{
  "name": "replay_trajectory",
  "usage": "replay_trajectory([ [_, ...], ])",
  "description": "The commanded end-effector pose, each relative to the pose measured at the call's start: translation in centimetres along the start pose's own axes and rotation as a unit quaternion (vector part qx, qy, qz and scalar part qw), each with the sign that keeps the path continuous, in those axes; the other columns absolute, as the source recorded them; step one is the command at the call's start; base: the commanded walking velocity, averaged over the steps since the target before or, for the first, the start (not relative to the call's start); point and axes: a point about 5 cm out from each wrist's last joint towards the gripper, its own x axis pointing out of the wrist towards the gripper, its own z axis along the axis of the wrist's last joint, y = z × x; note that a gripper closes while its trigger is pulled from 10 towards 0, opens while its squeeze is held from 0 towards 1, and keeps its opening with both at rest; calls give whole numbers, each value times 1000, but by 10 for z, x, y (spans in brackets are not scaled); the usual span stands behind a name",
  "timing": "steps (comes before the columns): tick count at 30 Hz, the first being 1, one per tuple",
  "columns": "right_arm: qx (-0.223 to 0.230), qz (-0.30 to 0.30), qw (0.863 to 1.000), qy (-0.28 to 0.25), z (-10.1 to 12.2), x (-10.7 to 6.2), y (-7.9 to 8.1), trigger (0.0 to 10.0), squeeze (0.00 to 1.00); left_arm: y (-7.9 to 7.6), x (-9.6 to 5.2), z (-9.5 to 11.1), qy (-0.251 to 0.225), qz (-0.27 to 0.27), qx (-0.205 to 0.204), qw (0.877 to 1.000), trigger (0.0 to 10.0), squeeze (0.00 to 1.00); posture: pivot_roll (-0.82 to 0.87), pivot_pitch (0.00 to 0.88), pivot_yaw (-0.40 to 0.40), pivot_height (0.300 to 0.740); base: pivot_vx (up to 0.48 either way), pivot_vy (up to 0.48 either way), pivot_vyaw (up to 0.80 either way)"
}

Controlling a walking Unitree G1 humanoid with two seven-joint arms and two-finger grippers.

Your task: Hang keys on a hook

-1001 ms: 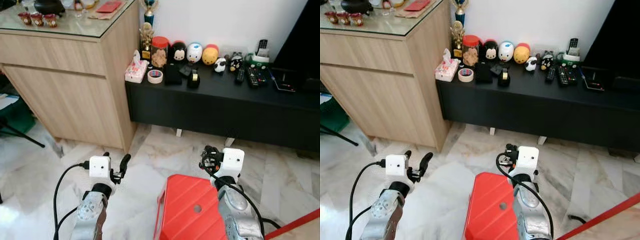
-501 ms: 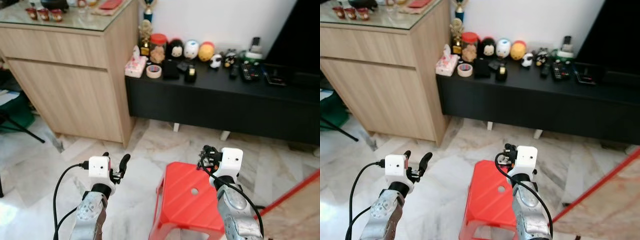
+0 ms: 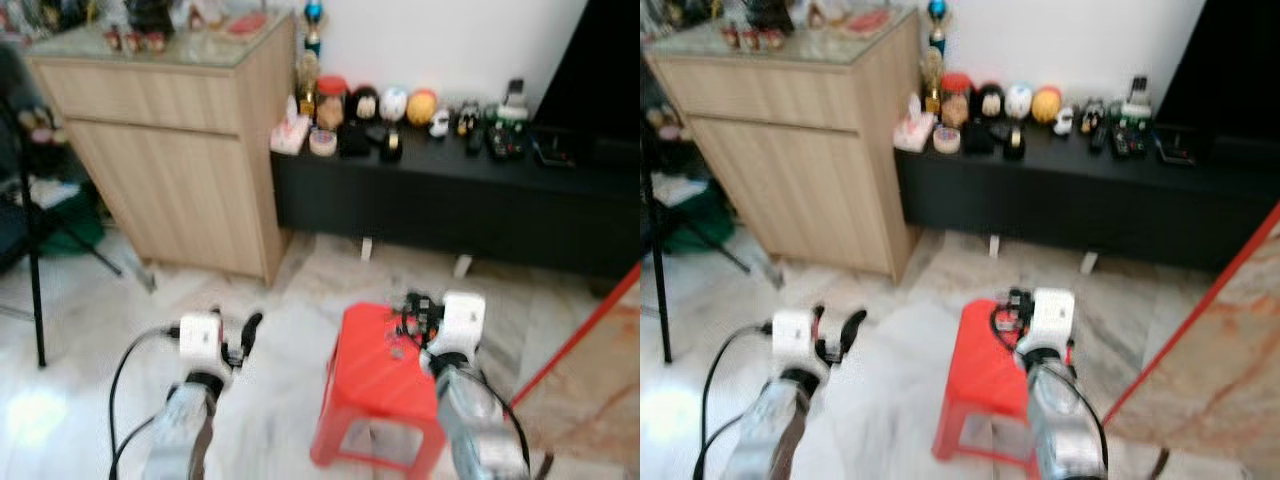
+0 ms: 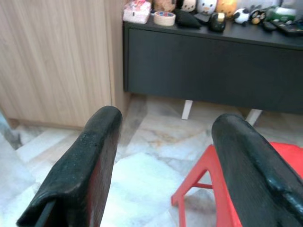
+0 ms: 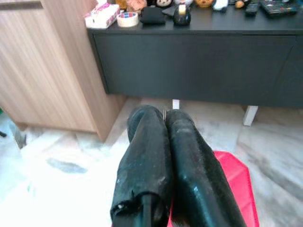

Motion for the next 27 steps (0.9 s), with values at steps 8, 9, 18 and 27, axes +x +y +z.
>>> replay_trajectory([
  [8, 6, 5, 1000, -13, 10, 3, 0, 10000, 0, -4, 1, 1, -4, -11, -1, 1000, 10000, 0, 3, 2, -44, 740, -318, 0, 0],
  [9, 6, 5, 1000, -13, 11, 3, 0, 10000, 0, -4, 1, 1, -4, -12, -1, 1000, 10000, 0, 3, 2, -44, 740, -319, 0, 0],
  [18, -10, 61, 998, 5, 24, 10, 13, 10000, 0, 1, 3, 10, -13, -23, 18, 999, 10000, 0, 2, 14, -49, 740, -35, 0, 0],
  [27, -10, 76, 997, 3, 31, 16, 17, 10000, 0, 1, 4, 8, 5, -49, 18, 999, 10000, 0, 8, 19, -58, 740, 0, 0, 0],
])
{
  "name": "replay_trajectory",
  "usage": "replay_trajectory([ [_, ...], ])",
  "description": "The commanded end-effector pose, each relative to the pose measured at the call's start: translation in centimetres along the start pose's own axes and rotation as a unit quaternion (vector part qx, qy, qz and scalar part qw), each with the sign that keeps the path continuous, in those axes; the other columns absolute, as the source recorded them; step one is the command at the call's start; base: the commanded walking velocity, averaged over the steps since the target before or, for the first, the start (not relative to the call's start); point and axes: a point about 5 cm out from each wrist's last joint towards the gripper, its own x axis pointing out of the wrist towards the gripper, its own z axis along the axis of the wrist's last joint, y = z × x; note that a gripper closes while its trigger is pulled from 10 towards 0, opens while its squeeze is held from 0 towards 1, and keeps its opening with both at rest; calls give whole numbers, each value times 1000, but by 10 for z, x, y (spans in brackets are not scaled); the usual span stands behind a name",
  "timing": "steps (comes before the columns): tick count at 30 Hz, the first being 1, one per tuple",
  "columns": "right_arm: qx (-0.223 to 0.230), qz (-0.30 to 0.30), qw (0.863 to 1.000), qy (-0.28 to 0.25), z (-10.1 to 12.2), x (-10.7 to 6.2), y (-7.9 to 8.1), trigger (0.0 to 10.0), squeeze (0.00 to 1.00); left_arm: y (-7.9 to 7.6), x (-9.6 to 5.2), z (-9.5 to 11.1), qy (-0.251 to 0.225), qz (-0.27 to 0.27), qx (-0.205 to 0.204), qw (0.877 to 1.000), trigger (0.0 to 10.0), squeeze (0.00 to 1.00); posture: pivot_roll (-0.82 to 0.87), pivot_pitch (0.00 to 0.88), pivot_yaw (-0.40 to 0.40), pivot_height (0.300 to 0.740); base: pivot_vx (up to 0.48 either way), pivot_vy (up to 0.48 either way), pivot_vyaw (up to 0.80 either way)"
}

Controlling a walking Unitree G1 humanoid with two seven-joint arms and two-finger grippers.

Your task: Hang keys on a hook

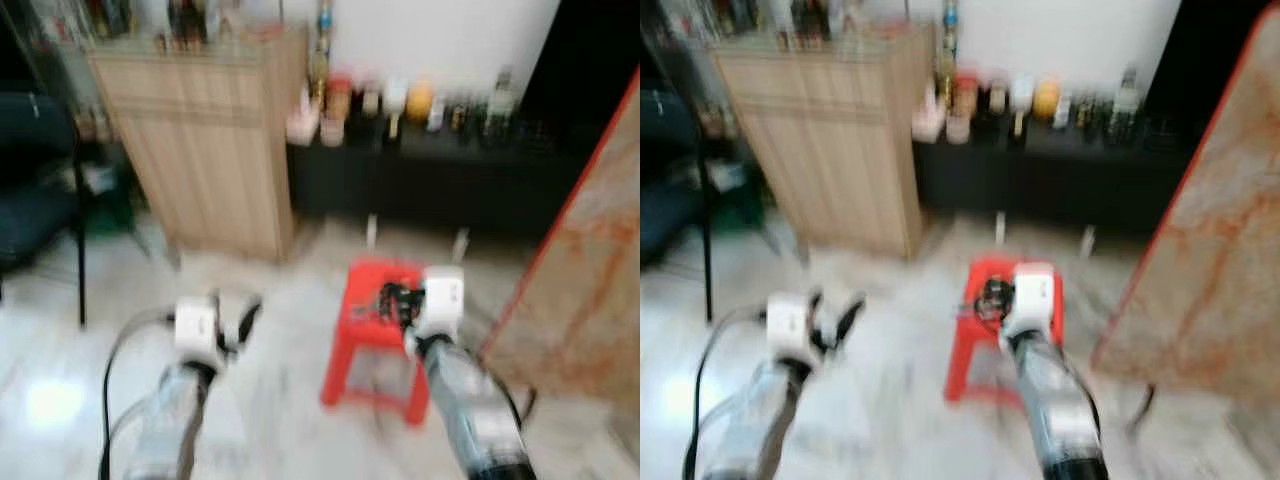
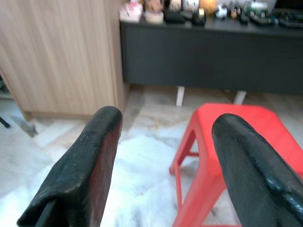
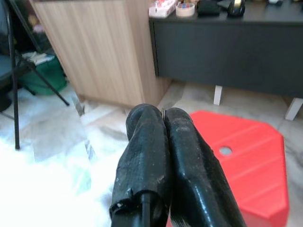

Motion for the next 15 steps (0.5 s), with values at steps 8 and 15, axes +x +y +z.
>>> replay_trajectory([
  [8, 15, -109, 988, 105, -67, -24, -44, 10000, 0, -5, -3, -25, 54, 5, -25, 998, 10000, 0, 6, 24, -59, 740, 0, 0, 0],
  [15, 54, -177, 965, 185, -120, -58, -63, 10000, 0, 9, -15, -55, 129, 25, -27, 991, 10000, 0, 12, 38, -55, 740, 0, 0, 0],
])
